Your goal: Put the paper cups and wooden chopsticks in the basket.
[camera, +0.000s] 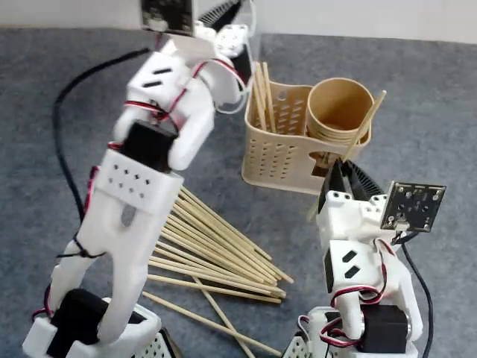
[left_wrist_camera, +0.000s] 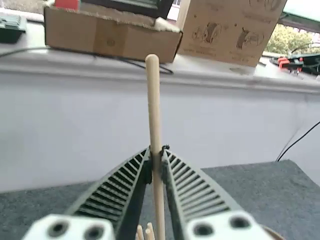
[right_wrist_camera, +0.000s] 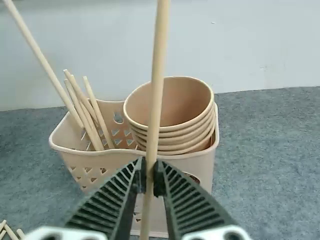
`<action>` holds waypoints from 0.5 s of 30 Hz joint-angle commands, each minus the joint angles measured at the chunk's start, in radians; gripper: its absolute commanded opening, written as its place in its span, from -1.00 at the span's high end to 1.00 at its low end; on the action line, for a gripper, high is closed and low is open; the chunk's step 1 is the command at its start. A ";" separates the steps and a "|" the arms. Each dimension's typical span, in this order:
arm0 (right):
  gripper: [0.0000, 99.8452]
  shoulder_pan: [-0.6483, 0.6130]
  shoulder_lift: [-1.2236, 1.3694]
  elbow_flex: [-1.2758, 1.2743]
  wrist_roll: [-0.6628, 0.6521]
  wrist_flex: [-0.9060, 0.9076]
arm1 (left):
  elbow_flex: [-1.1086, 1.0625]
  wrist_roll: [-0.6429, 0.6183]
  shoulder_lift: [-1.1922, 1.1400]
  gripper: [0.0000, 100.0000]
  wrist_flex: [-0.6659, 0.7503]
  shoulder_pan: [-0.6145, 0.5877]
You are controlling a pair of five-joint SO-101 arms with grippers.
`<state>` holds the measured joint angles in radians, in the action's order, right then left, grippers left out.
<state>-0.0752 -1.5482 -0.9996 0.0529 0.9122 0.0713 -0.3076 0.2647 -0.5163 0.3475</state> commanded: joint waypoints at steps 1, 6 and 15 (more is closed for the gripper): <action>0.99 0.012 -0.004 0.004 0.011 -0.024 | -0.067 -0.008 0.007 0.98 0.092 0.024; 0.99 0.012 -0.002 0.004 0.011 -0.024 | -0.079 -0.011 0.016 0.74 0.087 0.025; 0.99 0.008 0.002 0.004 0.011 -0.024 | 0.018 -0.006 0.097 0.64 -0.133 0.019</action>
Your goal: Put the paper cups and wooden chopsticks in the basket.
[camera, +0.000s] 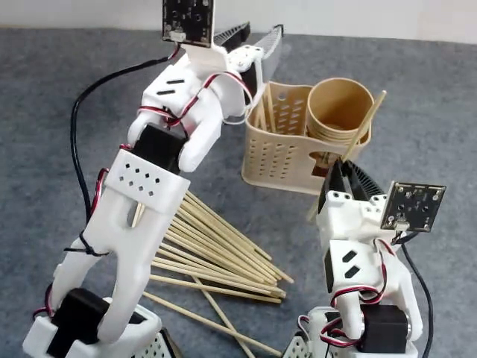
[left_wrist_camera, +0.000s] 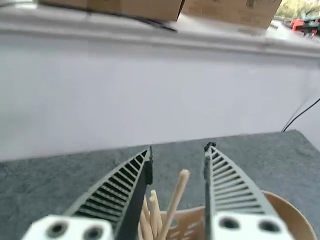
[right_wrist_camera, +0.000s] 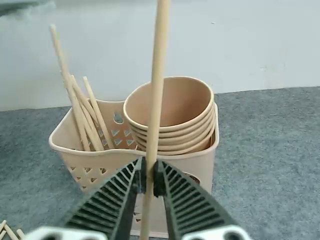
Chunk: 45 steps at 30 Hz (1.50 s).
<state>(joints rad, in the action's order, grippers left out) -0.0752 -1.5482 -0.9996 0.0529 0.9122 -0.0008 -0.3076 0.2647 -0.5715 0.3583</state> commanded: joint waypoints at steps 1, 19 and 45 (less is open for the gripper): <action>0.99 0.008 0.002 0.004 0.011 -0.024 | 0.093 -0.006 0.113 0.64 -0.091 0.007; 0.99 0.008 -0.004 -0.165 0.005 -0.196 | 0.073 -0.003 0.354 0.98 -0.522 -0.266; 0.99 -0.051 -0.004 -0.058 -0.020 -0.194 | -0.909 -0.011 0.938 0.99 -0.133 -0.469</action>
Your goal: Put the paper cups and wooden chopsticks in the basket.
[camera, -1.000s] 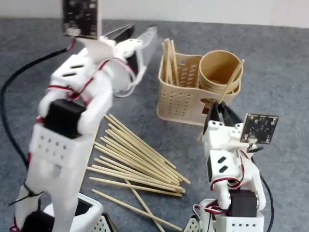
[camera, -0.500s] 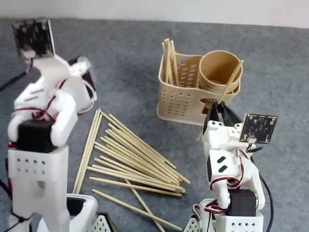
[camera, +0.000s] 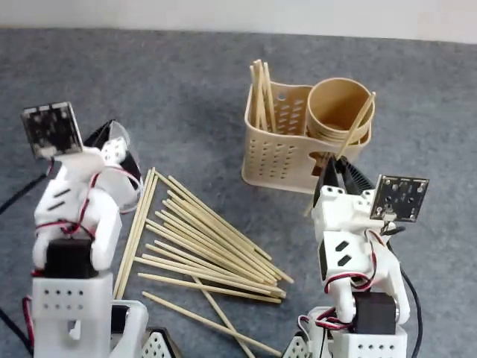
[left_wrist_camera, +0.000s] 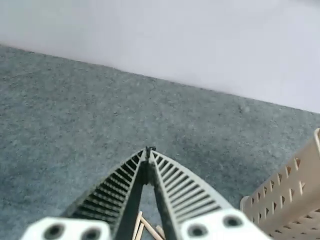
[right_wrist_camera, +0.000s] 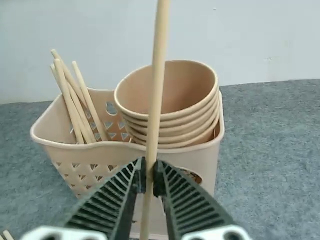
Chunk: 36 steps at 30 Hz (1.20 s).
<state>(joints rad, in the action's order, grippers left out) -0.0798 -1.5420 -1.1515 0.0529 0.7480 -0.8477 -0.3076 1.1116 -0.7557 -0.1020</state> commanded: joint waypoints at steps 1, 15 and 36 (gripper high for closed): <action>0.99 -0.065 -0.010 0.107 -0.051 -0.030 | -0.084 -0.011 0.113 0.99 0.052 -0.008; 0.99 -0.406 -0.010 0.159 -0.181 -0.035 | -0.302 -0.011 0.329 0.99 0.114 -0.008; 0.98 -0.516 0.102 0.185 -0.187 -0.412 | -0.410 -0.011 0.372 0.99 0.219 -0.008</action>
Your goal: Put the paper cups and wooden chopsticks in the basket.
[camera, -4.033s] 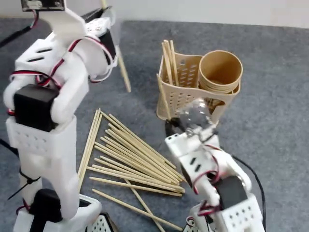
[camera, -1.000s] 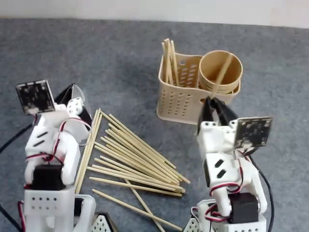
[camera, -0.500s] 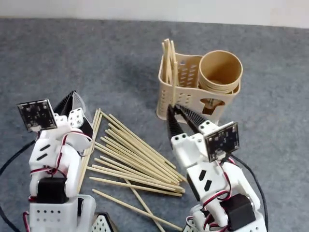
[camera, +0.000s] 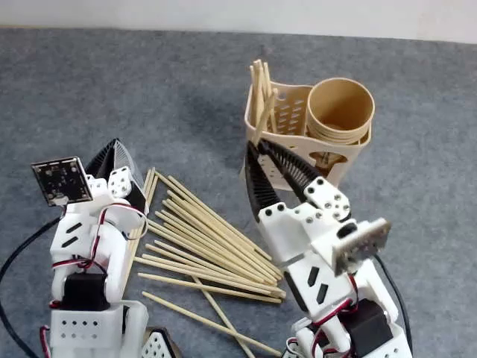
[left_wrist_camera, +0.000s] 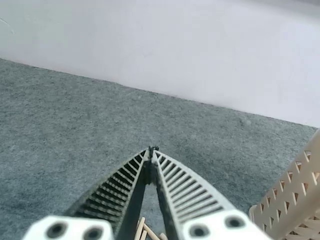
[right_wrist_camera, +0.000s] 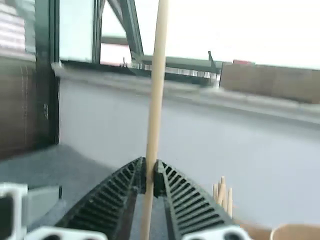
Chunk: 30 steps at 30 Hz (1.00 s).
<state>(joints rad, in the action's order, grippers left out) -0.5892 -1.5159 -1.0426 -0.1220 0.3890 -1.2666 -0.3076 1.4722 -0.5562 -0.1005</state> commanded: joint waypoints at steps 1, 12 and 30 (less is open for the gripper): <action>0.98 -0.007 0.104 0.093 -0.012 -0.054 | 0.008 -0.011 0.012 0.99 0.018 -0.010; 0.98 0.084 0.395 0.374 -0.012 -0.056 | 0.007 -0.011 0.012 0.99 0.017 -0.010; 0.98 0.277 0.722 0.679 -0.006 -0.056 | 0.007 -0.011 0.012 0.99 0.017 -0.010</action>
<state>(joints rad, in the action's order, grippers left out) -0.3391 -0.7979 -0.4319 -0.1220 0.3552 -1.2666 -0.3076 1.4737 -0.5562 -0.1005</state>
